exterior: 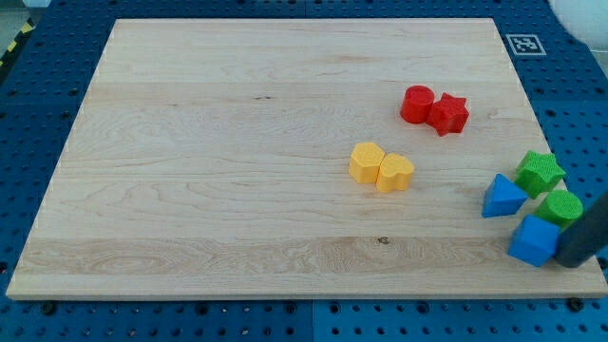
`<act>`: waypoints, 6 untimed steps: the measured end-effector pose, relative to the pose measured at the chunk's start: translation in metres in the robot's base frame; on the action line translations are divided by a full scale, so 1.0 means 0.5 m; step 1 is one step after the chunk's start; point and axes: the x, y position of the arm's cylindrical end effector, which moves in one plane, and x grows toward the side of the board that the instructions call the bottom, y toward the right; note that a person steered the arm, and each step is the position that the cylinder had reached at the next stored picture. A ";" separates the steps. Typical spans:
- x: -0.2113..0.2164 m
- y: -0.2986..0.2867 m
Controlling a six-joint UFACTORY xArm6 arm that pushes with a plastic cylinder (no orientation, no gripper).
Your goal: Push the blue cube into the blue triangle
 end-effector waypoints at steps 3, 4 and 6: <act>0.052 -0.057; 0.021 -0.094; -0.020 -0.093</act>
